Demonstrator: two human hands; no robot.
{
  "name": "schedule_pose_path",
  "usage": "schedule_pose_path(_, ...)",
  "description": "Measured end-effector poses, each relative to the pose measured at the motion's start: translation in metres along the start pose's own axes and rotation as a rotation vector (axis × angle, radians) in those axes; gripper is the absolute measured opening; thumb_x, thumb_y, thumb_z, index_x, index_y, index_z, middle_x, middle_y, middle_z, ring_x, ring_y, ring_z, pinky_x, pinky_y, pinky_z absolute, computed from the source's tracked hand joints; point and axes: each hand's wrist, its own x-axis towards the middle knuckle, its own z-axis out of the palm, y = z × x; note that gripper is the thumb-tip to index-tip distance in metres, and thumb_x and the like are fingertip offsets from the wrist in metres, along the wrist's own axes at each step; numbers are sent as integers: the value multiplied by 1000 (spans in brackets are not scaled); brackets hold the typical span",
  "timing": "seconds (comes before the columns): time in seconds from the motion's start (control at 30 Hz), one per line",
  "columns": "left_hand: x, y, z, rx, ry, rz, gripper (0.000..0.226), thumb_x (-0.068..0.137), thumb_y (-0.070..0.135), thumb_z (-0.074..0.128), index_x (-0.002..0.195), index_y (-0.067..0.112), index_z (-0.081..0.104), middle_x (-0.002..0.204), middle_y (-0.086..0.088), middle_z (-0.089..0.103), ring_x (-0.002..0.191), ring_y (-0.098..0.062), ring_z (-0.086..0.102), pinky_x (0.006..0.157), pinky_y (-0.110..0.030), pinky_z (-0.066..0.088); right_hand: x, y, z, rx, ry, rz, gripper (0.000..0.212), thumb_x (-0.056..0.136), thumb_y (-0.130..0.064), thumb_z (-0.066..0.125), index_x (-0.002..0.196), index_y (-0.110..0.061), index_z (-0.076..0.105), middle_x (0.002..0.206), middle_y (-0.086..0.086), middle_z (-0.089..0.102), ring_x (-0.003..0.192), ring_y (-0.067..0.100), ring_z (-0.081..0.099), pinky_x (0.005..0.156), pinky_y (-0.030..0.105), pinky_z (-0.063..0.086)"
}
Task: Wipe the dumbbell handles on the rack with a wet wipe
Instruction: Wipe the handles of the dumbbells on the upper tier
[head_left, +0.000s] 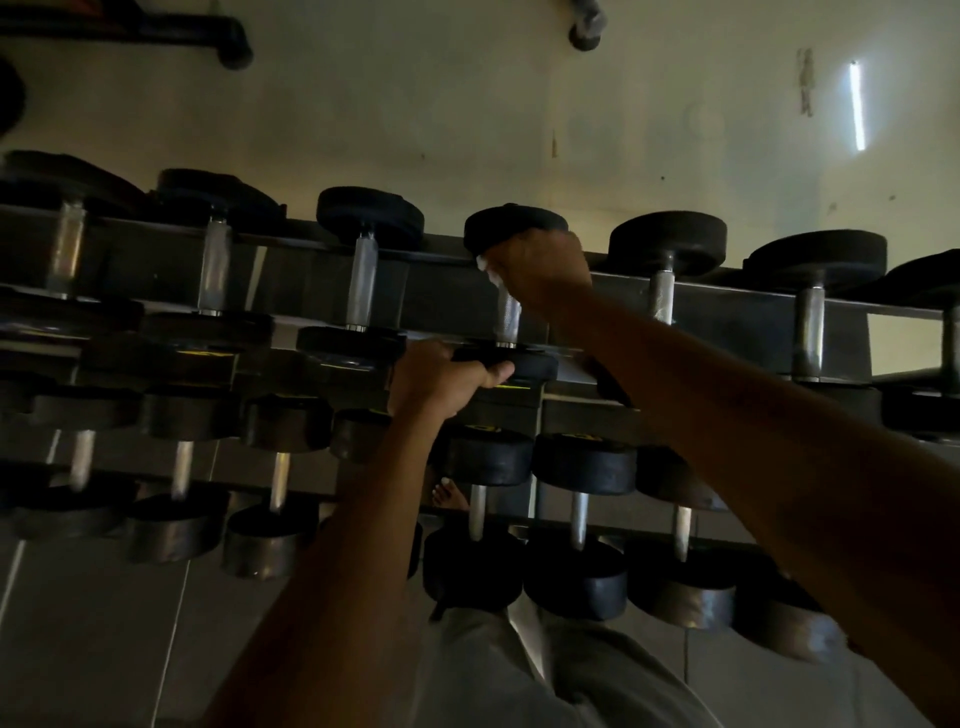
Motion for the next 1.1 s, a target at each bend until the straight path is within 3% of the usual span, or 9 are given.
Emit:
schedule_pose_path(0.13,-2,-1,1,-29,0,9,88,36,92,75,91,23,75,80,0,78,76,-24,77,76,-50,68,12,-6,-11,-83,-122,4,21,99,-41,58,101,-27,74,94,1,73,86,22,68,75,36,55)
schedule_pose_path(0.23,-1,-3,3,-71,2,1,87,32,89,77,90,24,76,78,0,78,77,-26,78,78,-52,67,5,-9,-8,-77,-254,-84,23,96,-44,59,105,-29,74,99,0,72,90,22,67,69,33,48)
schedule_pose_path(0.37,5,-1,2,-87,-8,-36,62,55,69,95,88,20,76,80,-3,78,81,-27,79,81,-49,67,-8,-14,-1,-8,-411,-120,33,100,-48,57,112,-20,68,104,1,69,90,16,64,80,32,55)
schedule_pose_path(0.57,5,-2,3,-69,-31,-42,54,66,59,96,93,18,75,75,-2,77,62,-17,71,69,-37,63,-25,-15,-8,121,-479,-74,30,102,-45,57,119,-22,67,104,-1,65,90,12,59,77,27,44)
schedule_pose_path(0.73,-10,11,4,71,23,-6,55,73,66,88,102,22,73,93,-2,77,80,-20,75,74,-39,65,-64,-3,-23,371,-301,98,20,100,-35,62,117,-26,69,110,-4,66,95,7,59,87,29,50)
schedule_pose_path(0.8,-27,20,8,177,114,-4,62,76,68,86,113,20,72,112,-5,74,96,-22,72,77,-38,60,-91,6,-26,537,-200,230,6,100,-32,64,103,-30,69,97,-11,65,86,1,59,82,27,50)
schedule_pose_path(0.9,-55,37,21,232,308,79,68,82,57,87,131,19,62,136,-8,59,118,-28,64,83,-43,58,-129,27,-37,688,-68,374,17,99,-33,66,86,-40,59,87,-16,62,82,-3,59,76,23,47)
schedule_pose_path(1.0,-73,51,46,115,310,227,47,86,49,85,121,25,63,122,1,64,109,-18,67,73,-29,51,-161,53,-49,792,11,442,9,99,-36,67,90,-37,63,86,-20,61,80,-9,56,75,16,43)
schedule_pose_path(1.1,-93,68,80,-12,153,282,40,91,46,82,118,23,64,107,7,64,94,-10,63,71,-24,47,-185,81,-51,831,51,487,9,98,-38,67,92,-31,65,82,-19,61,76,-6,55,65,12,37)
